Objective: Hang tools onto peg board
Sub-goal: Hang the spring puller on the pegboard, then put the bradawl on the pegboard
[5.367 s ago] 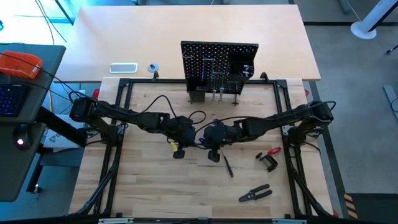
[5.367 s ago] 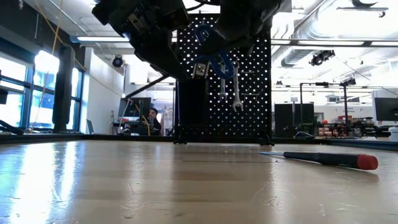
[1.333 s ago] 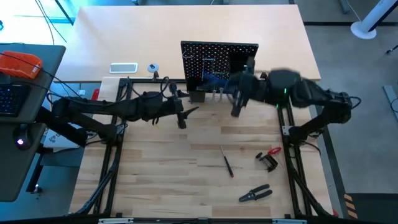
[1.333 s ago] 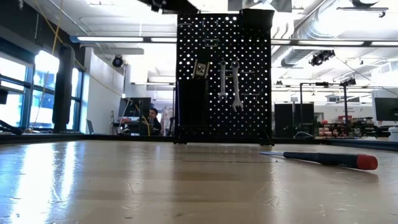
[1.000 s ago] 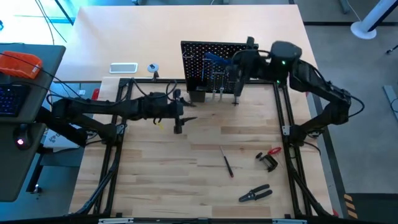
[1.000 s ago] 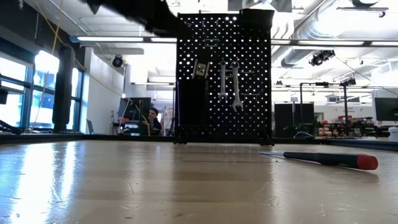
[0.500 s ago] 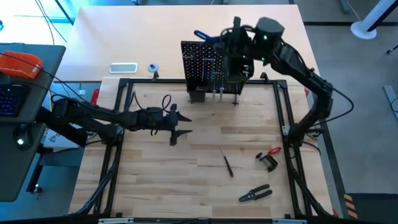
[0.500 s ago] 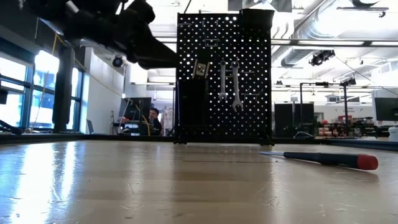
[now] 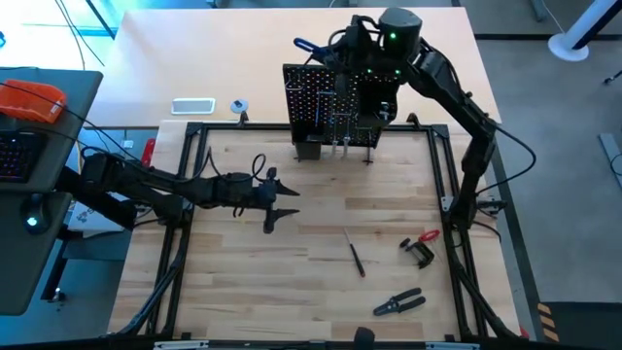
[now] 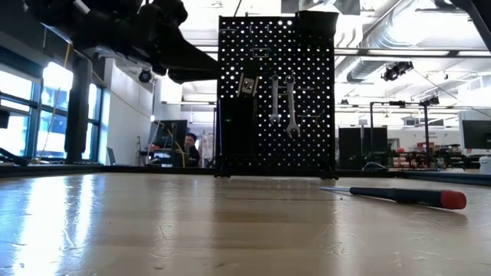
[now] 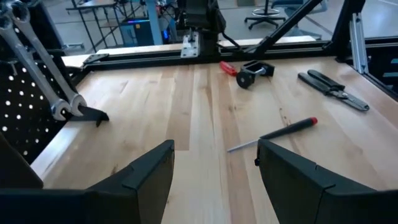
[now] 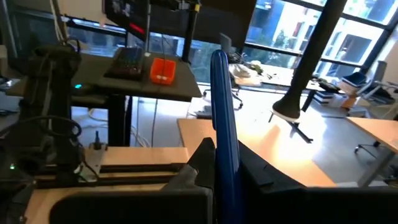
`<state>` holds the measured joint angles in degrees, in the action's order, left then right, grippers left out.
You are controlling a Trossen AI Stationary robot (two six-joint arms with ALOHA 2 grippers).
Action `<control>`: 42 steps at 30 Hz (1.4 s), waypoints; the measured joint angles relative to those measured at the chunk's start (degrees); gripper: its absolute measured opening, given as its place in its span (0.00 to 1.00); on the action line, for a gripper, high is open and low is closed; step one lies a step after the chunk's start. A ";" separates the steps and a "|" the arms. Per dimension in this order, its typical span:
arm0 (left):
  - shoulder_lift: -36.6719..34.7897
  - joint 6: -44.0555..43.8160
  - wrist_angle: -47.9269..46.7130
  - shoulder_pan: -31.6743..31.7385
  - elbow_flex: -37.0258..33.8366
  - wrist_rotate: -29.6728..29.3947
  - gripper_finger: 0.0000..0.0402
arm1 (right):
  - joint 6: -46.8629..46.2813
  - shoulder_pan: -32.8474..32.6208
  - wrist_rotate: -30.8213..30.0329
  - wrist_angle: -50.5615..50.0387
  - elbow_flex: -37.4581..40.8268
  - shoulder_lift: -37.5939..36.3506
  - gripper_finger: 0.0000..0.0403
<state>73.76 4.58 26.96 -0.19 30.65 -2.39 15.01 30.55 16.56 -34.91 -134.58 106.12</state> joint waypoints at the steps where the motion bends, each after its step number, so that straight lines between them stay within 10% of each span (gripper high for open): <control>1: 0.00 0.00 -0.02 0.00 0.00 0.00 0.55 | -0.49 0.30 0.22 -0.08 0.00 0.01 0.03; 42: 0.00 -1.36 -0.20 -0.02 0.02 0.02 0.55 | -1.04 0.93 3.41 -0.34 0.09 5.49 0.13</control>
<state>73.76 3.22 26.76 -0.21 30.68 -2.37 13.98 31.48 19.97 -35.24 -134.50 111.61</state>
